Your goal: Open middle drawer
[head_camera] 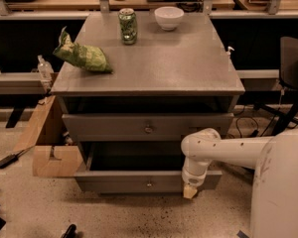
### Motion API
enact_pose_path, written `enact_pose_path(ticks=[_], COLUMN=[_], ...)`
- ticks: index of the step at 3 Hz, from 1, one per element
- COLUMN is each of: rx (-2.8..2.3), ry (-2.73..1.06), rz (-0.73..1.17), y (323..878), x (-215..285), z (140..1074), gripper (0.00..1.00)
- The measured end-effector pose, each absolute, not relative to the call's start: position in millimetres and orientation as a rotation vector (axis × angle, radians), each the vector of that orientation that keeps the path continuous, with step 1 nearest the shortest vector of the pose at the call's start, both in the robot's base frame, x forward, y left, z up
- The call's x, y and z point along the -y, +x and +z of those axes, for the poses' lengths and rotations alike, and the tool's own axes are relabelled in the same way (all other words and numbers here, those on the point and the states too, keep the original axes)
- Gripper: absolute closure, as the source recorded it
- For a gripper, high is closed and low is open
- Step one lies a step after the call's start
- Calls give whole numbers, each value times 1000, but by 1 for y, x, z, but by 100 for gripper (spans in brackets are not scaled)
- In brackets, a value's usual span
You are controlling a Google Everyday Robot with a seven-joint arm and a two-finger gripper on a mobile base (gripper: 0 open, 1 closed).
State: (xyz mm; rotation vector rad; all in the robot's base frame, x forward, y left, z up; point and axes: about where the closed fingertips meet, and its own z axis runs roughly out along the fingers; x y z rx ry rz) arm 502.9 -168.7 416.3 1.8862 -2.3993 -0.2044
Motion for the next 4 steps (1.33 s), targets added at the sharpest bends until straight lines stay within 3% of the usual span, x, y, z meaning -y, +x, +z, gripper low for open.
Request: enact_pose_path(ticks=[1, 2, 3, 4], rx=[2399, 2399, 2398, 2396], ry=[1886, 1886, 1886, 1884], rz=[-204, -205, -205, -208], y=[503, 503, 502, 501], x=[169, 169, 169, 169], z=[416, 416, 416, 414], gripper=[4, 0, 2, 23])
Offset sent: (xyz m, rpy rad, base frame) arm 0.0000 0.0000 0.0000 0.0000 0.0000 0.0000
